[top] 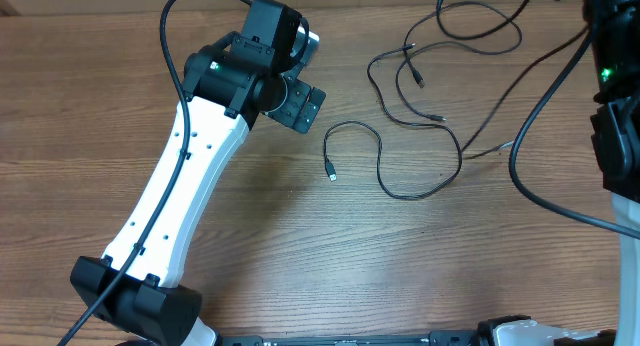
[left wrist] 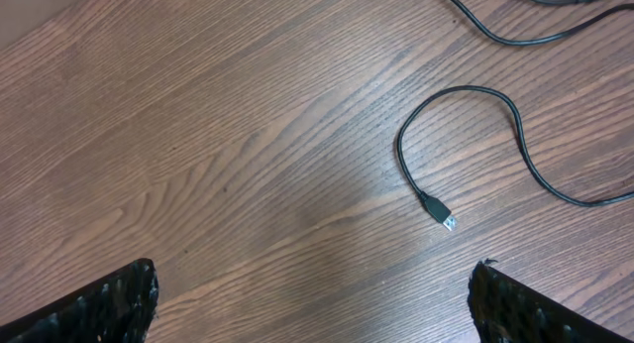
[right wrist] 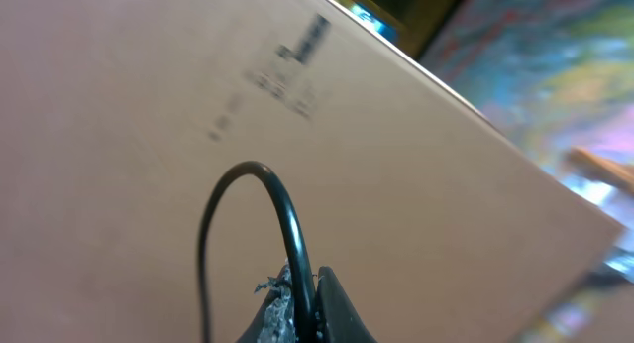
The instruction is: Untangle cables
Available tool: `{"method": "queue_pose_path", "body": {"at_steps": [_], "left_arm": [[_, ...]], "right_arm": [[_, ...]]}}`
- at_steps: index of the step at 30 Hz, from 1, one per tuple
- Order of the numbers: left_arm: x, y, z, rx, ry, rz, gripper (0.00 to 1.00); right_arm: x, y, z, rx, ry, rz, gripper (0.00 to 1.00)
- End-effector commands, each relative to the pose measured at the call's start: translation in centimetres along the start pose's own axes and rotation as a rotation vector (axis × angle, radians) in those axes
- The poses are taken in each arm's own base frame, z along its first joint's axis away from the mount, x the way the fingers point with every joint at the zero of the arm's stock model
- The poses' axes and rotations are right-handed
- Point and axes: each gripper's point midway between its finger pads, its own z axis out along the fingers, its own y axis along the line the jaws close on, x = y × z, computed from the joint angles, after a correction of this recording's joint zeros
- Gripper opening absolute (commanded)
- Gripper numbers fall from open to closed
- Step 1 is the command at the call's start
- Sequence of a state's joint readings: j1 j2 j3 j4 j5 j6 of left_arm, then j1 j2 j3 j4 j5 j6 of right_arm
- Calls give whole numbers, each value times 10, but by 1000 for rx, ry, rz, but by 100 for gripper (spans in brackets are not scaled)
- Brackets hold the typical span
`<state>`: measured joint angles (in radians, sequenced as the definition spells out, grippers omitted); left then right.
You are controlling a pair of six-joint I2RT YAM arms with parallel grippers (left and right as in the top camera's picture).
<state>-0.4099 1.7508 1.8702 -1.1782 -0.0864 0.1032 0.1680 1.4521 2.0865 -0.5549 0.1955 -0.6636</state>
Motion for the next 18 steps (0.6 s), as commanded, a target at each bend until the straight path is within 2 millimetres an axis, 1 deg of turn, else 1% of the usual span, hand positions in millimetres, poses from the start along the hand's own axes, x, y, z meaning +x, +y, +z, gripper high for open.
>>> {"method": "queue_pose_path", "body": {"at_steps": [1,3,7,10,13,18], "left_arm": [[0,1,2,7,2,-19,100],[0,1,2,7,2,-19,100],[0,1,2,7,2,-19,100],[0,0,2,7,2,-19,100],[0,1,2,7,2,-19,100],[0,1,2,7,2,-19,100]], "right_arm": [[18,-37,-4,164,96,-31,4],[31,-44,-2,178,135,-36,4],[65,-59,5,207,232,-46,4],[90,-67,12,212,288,-6,4],[109,-66,21,156,300,53,4],[132,-59,33,60,305,157,4]]}}
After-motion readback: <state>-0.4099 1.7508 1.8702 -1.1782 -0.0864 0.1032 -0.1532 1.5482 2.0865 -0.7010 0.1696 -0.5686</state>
